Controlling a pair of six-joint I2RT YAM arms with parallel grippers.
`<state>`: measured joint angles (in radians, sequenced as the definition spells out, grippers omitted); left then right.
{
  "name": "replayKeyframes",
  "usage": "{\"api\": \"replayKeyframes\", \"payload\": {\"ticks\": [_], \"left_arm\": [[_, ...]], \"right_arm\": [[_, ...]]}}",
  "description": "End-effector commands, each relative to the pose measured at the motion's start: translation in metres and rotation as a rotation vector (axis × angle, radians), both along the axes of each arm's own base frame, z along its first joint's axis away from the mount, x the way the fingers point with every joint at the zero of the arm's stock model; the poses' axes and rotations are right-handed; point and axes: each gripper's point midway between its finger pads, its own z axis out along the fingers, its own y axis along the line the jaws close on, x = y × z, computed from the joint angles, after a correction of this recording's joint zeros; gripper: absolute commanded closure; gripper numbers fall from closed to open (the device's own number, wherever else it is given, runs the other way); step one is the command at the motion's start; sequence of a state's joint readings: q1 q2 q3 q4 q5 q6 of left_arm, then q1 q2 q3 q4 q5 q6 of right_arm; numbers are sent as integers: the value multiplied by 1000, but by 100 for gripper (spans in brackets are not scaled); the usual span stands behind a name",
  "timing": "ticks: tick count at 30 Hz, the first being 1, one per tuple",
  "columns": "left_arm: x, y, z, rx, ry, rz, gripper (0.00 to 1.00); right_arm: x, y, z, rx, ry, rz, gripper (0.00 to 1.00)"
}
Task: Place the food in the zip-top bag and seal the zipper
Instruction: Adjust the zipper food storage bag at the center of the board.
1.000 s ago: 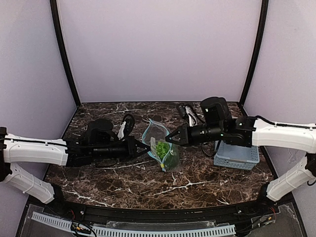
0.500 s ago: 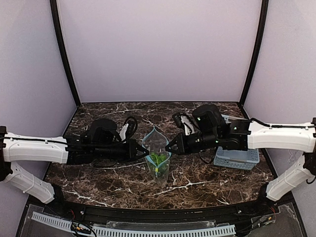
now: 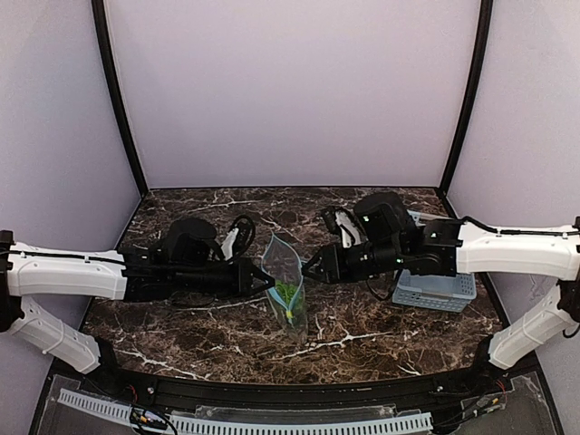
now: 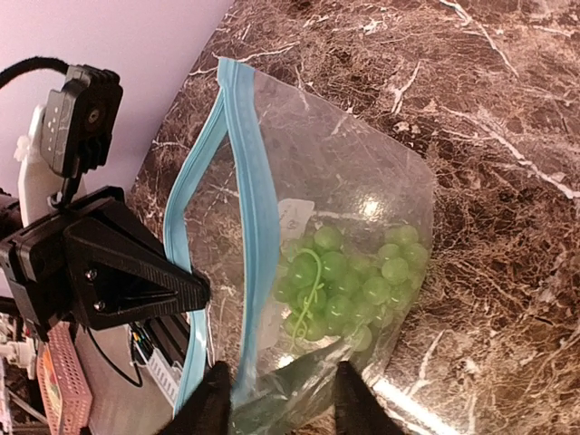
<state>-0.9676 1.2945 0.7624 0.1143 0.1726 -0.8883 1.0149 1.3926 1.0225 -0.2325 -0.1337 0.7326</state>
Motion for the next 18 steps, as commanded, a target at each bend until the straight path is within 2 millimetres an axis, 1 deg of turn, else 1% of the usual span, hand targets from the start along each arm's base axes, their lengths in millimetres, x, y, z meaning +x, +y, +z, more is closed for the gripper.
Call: {"api": "replayKeyframes", "payload": {"ticks": [1, 4, 7, 9, 13, 16, 18], "left_arm": [[-1, -4, 6, 3, -35, -42, 99], [0, -5, 6, 7, -40, -50, 99], [-1, -5, 4, 12, -36, -50, 99], [0, -4, 4, 11, -36, -44, 99], [1, -1, 7, 7, -48, -31, 99], [0, 0, 9, 3, -57, -33, 99], [0, 1, 10, 5, -61, -35, 99]], "right_arm": [[0, -9, 11, 5, -35, -28, 52], [1, -16, 18, 2, -54, -48, 35], [3, -24, 26, -9, -78, -68, 22], [3, -33, 28, -37, -88, -87, 17], [10, -60, 30, -117, -122, -168, 8], [16, -86, 30, -181, -140, -233, 2], [22, -108, 25, -222, -124, -287, 1]]}}
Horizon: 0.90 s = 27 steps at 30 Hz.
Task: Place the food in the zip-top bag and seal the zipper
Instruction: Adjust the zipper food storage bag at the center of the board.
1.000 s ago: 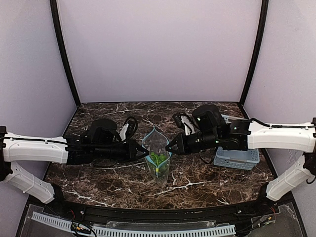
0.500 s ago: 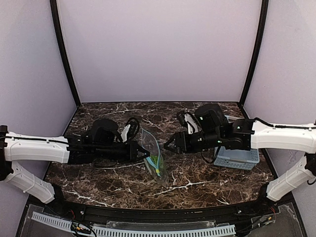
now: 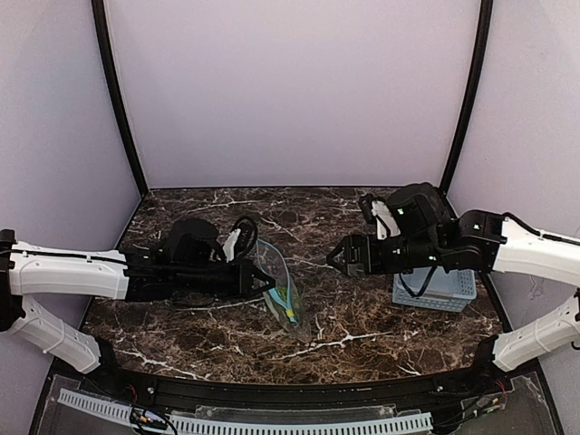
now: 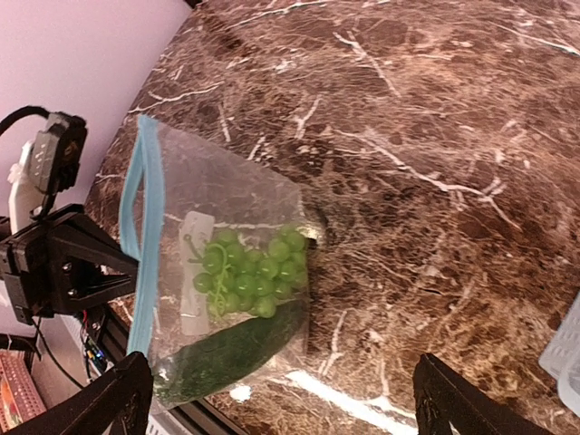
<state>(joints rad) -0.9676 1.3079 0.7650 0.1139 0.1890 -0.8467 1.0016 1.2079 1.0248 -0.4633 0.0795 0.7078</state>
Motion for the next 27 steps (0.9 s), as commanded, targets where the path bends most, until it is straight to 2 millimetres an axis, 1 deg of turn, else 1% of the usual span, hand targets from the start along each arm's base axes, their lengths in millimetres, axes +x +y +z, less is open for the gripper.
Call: {"api": "replayKeyframes", "payload": {"ticks": [1, 6, 7, 13, 18, 20, 24, 27], "left_arm": [[1, 3, 13, -12, -40, -2, 99], [2, 4, 15, -22, -30, 8, 99], [1, 3, 17, -29, -28, 10, 99], [0, 7, 21, -52, -34, 19, 99], [0, 8, 21, -48, -36, 15, 99], [-1, 8, 22, -51, -36, 16, 99], [-1, 10, 22, -55, -39, 21, 99], [-2, 12, 20, -55, -32, 25, 99]], "right_arm": [[17, -55, -4, -121, -2, -152, 1], [31, -113, -22, -206, 53, -295, 1], [36, -127, -25, -217, 65, -335, 1], [55, -179, -46, -260, 116, -443, 1], [79, -210, -72, -269, 160, -506, 1], [89, -219, -78, -266, 163, -529, 1], [108, -237, -94, -253, 179, -569, 1], [120, -244, -103, -212, 195, -580, 1]]}}
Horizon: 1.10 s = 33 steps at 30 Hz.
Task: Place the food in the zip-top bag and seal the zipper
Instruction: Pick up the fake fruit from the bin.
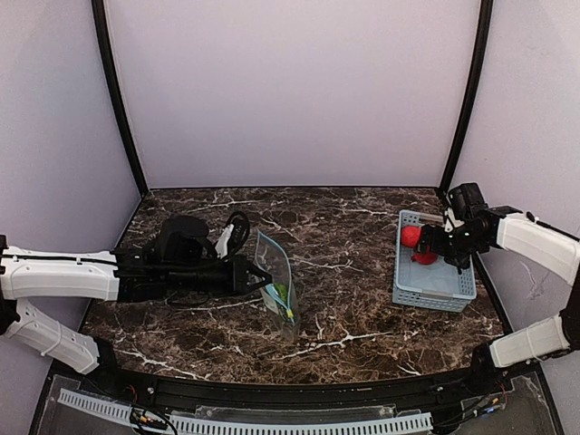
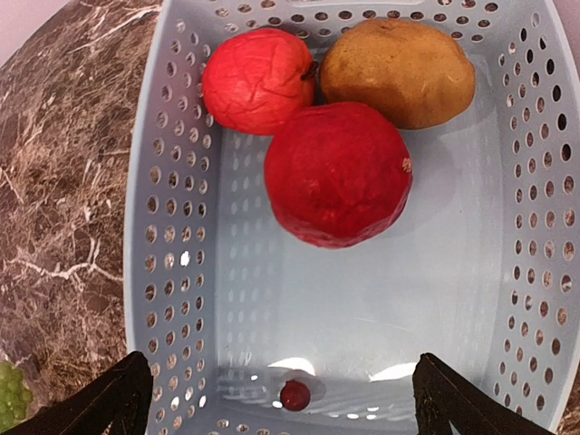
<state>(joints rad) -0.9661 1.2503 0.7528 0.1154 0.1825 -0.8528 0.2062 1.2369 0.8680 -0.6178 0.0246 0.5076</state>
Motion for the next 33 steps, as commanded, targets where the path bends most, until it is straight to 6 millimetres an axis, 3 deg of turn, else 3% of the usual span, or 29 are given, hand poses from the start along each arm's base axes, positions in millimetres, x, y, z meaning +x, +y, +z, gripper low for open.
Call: {"api": "replayKeyframes", "payload": {"ticks": [1, 12, 28, 33], "left_arm": [[0, 7, 3, -21, -3, 17, 99], [-5, 11, -7, -9, 16, 14, 99], [-5, 28, -18, -4, 40, 67, 99], [-4, 30, -17, -4, 37, 68, 99]], "right_arm": [[26, -5, -6, 55, -58, 11, 1], [55, -36, -36, 27, -42, -47, 3], [81, -28, -60, 62, -24, -16, 13], [85, -30, -62, 47, -32, -16, 21]]}}
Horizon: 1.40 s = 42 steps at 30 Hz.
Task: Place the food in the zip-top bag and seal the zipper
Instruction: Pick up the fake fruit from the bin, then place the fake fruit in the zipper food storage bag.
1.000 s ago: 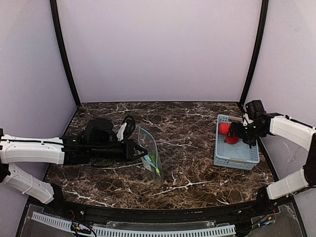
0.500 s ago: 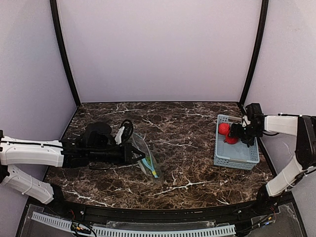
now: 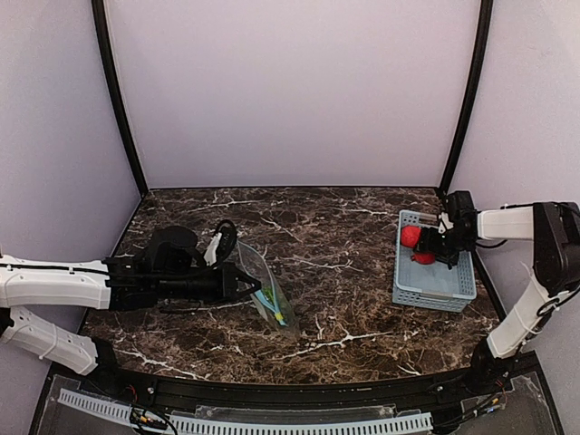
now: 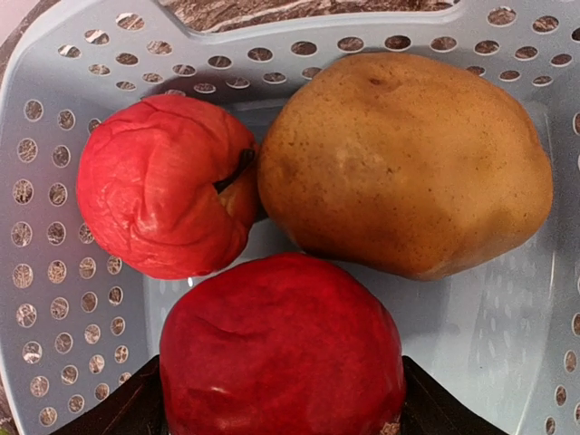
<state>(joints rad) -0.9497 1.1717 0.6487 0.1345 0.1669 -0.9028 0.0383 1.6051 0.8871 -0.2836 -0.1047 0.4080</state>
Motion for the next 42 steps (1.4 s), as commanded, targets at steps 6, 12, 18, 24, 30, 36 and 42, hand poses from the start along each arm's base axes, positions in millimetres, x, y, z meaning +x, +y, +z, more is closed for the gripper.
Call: {"api": "replayKeyframes", "payload": {"ticks": [6, 12, 18, 24, 30, 36, 42], "left_arm": [[1, 6, -2, -8, 2, 7, 99], [3, 2, 2, -3, 5, -23, 99], [0, 3, -1, -4, 9, -33, 99], [-3, 2, 3, -2, -13, -61, 99], [-2, -8, 14, -17, -46, -106, 99], [-4, -25, 27, -52, -88, -195, 99], [-9, -51, 37, -103, -109, -322, 99]], "right_arm": [[13, -4, 17, -26, -82, 14, 30], [5, -4, 43, -35, -152, 30, 35], [-15, 0, 75, -24, -216, 64, 36], [-43, 16, 106, 53, -289, 128, 37], [-66, 35, 122, 141, -316, 194, 40], [-82, 52, 140, 209, -321, 269, 41], [-114, 115, 186, 366, -397, 447, 42]]}}
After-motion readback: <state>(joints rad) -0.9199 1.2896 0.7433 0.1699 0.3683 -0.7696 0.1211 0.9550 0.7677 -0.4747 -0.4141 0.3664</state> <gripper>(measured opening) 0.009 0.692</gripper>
